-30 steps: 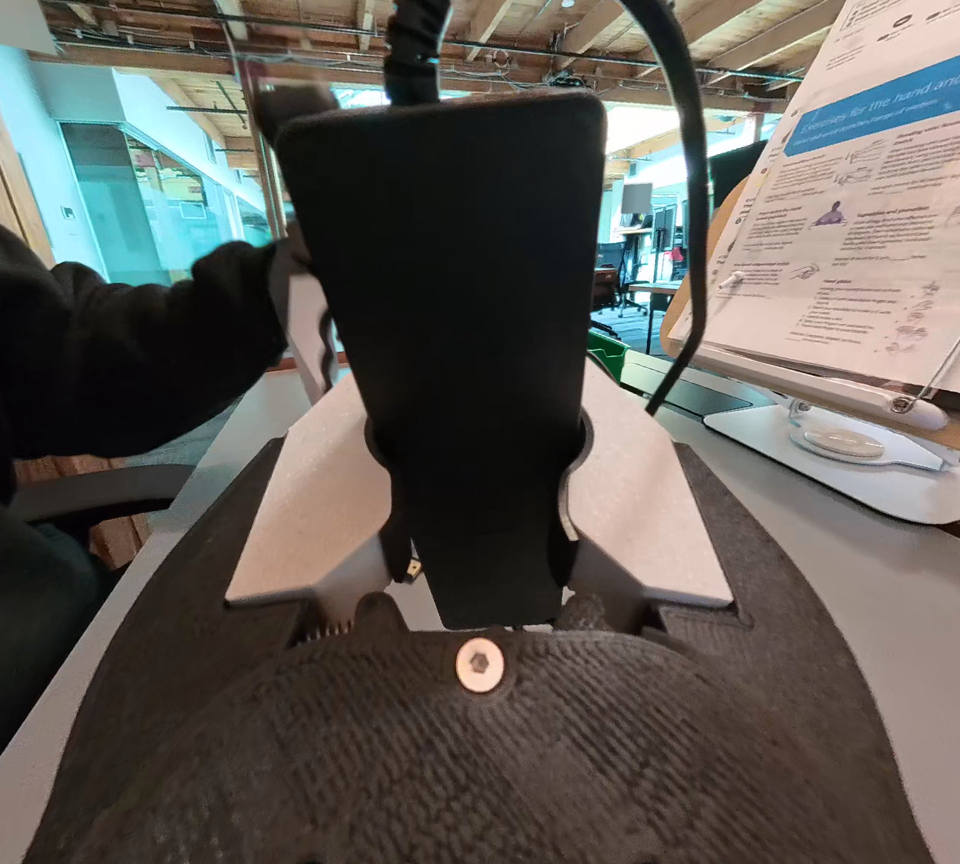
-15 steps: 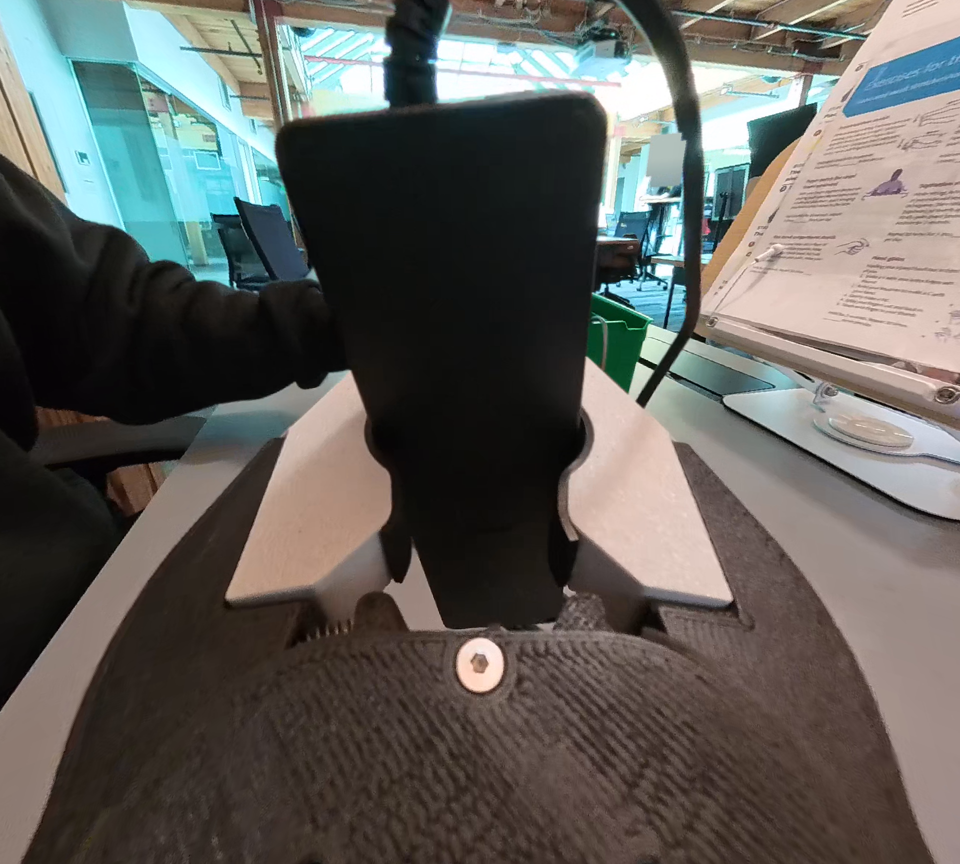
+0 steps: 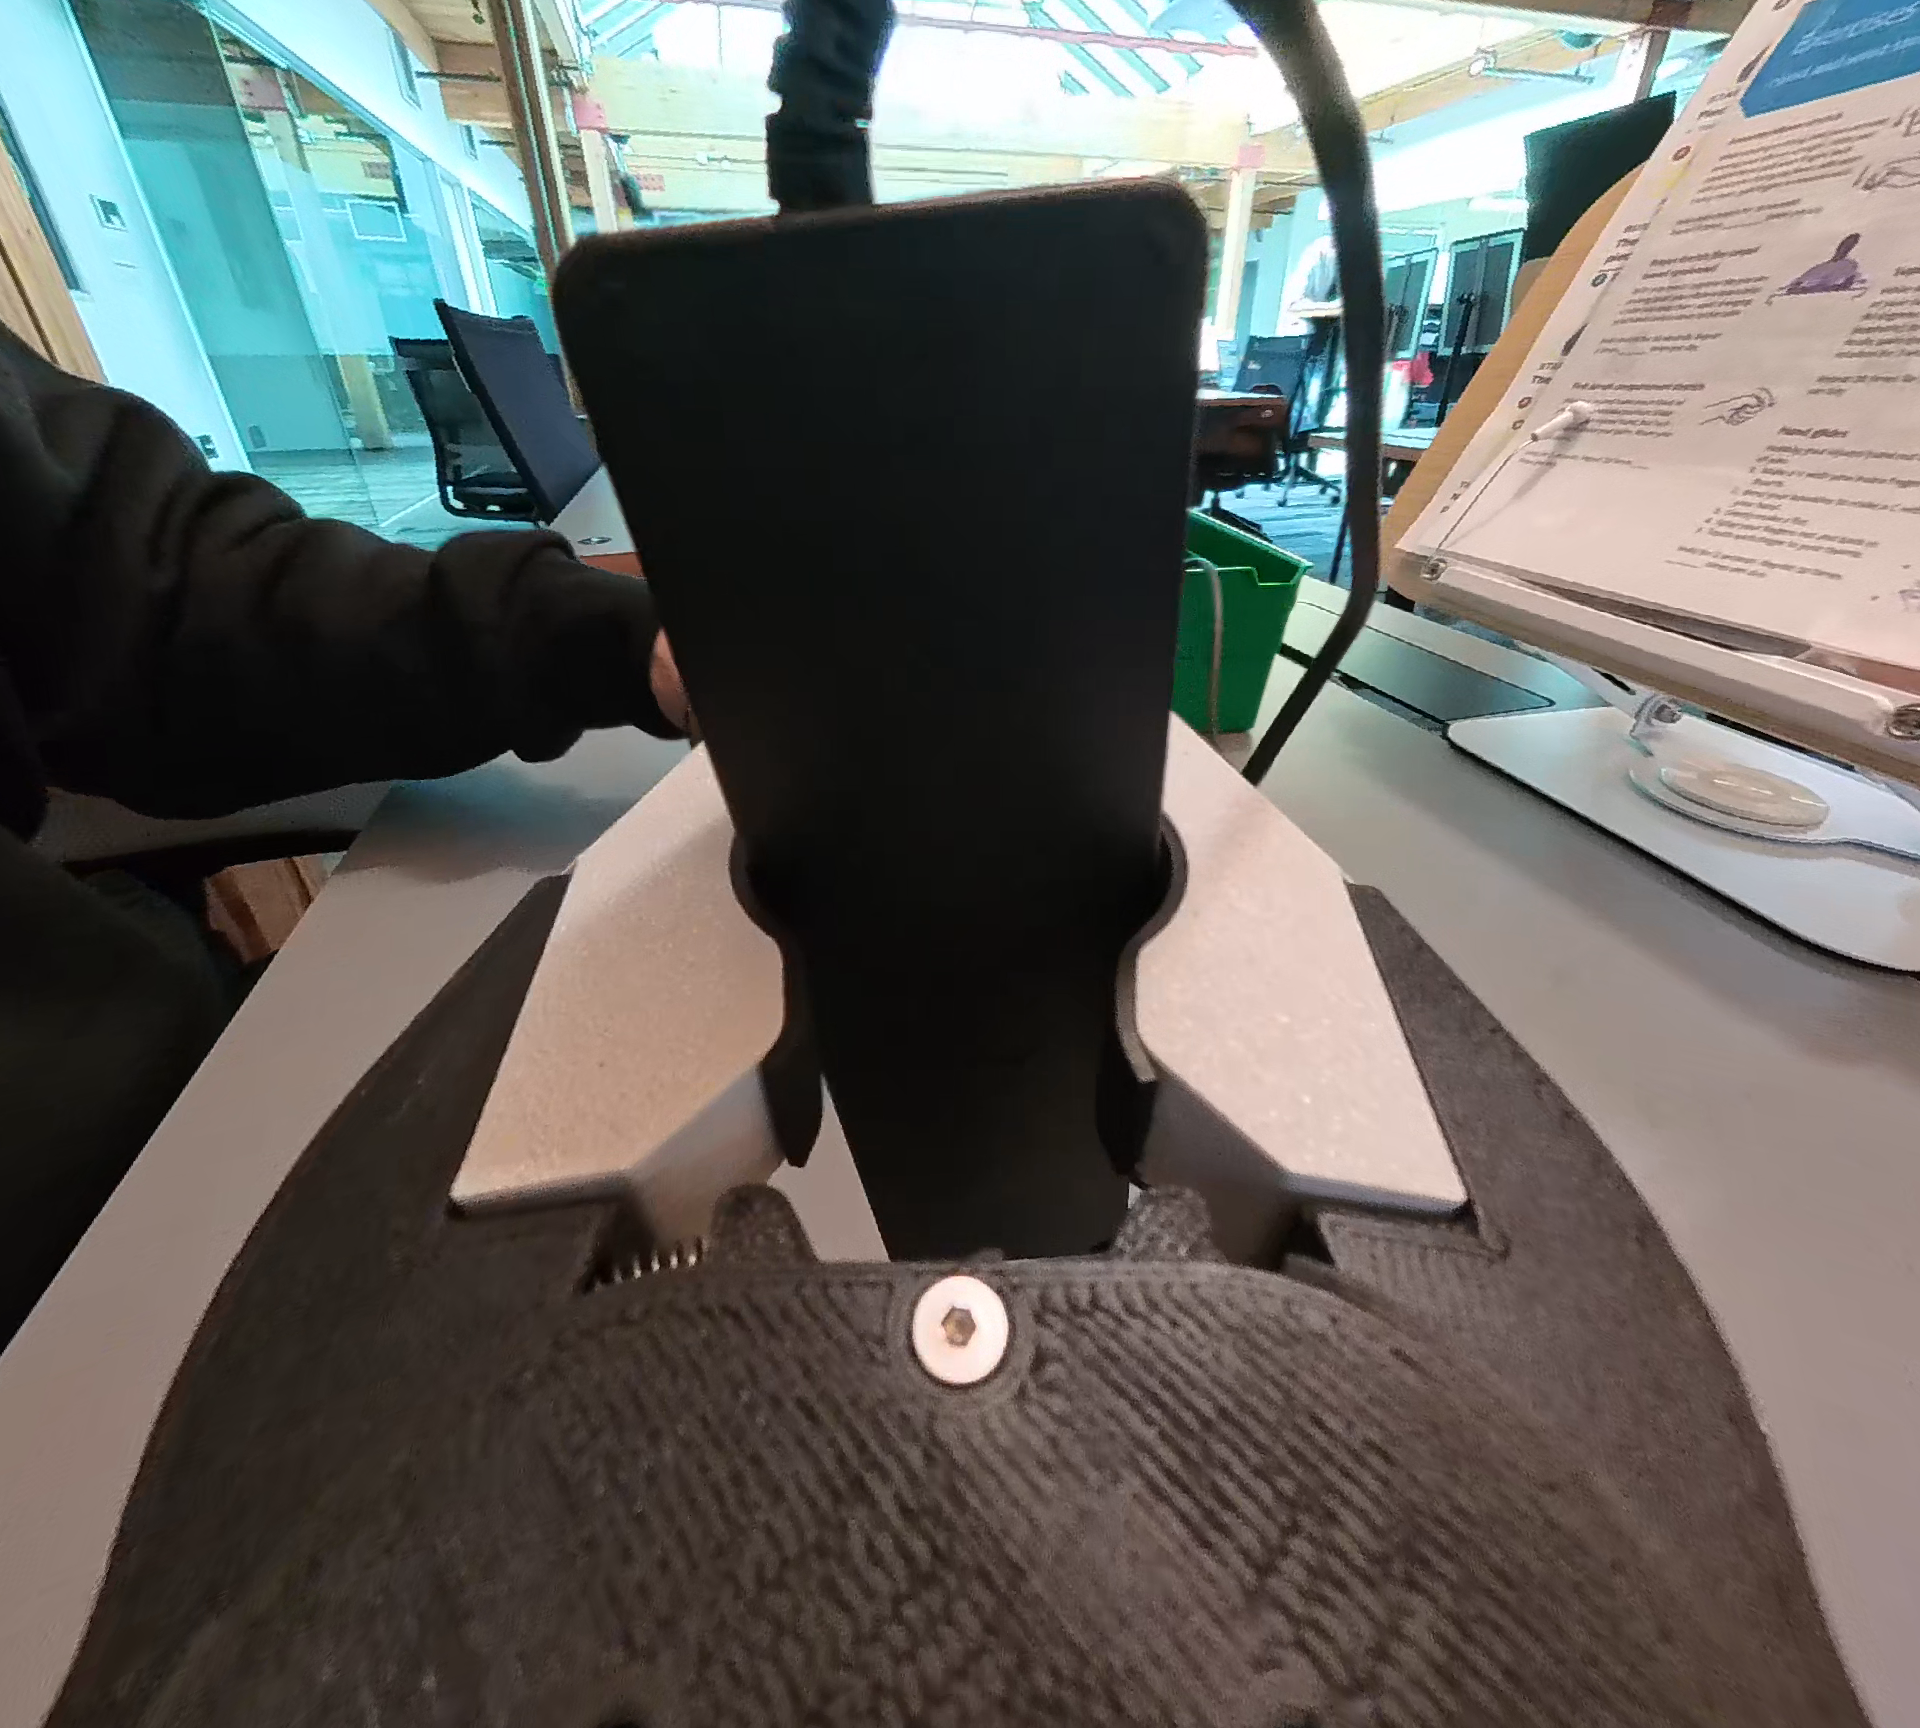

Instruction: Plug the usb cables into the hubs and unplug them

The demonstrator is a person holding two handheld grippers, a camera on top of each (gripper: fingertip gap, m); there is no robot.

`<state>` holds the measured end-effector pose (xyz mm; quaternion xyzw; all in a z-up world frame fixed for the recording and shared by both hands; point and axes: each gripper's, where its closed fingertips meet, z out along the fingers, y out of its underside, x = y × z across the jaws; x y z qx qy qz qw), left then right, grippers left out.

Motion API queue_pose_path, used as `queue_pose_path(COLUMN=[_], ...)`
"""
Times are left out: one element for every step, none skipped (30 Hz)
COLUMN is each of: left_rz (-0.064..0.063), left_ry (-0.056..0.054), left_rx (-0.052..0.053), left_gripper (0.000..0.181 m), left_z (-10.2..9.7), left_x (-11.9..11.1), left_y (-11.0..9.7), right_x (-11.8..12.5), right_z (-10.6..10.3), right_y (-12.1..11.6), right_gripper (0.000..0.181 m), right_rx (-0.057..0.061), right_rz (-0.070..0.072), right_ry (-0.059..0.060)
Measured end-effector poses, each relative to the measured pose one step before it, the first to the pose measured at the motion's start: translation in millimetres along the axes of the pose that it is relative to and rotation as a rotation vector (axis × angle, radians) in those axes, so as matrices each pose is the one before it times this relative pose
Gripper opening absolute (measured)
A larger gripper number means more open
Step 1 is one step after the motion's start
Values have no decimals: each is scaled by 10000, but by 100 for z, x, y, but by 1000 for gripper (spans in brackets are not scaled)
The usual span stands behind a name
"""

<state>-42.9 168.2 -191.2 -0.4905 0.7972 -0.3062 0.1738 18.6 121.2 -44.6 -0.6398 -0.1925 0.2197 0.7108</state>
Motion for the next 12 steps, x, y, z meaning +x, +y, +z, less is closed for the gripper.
queue_pose_path(left_rz=[-41,-47,-101,-128,-77,-78,-104,3,116,128,109,176], left_ry=[-59,0,-4,-125,-177,-107,-84,-87,-37,43,62,-6], left_rx=[7,120,134,113,83,61,13,-55,-150,-144,-26,89], left_gripper=[24,23,23,18,12,11,10,9,7,6,6,6], left_z=[67,83,107,93,73,33,-10,-53,-124,-293,-522,-754], left_x=[-239,-120,-107,-276,-317,-165,-54,25,205,404,493,442], left_y=[186,-36,-121,-109,-66,-35,1,52,89,-120,-539,-940], right_x=[-135,-102,-69,-107,-104,-97,-186,-189,-123,-124,-152,-135], right_z=[8,-1,-29,-24,-44,-35,-30,-8,23,38,74,106], right_y=[-27,-77,-93,-46,-35,-48,-35,-53,-59,17,80,92], right_gripper=[63,63,63,63,63,63,63,63,63,63,63,63], right_rx=[32,72,87,61,59,63,41,43,50,7,-38,-42], right_rz=[61,62,55,68,62,22,11,-4,-39,-17,10,7], right_ry=[-104,-80,-58,-92,-84,-57,-108,-100,-47,-64,-91,-73])
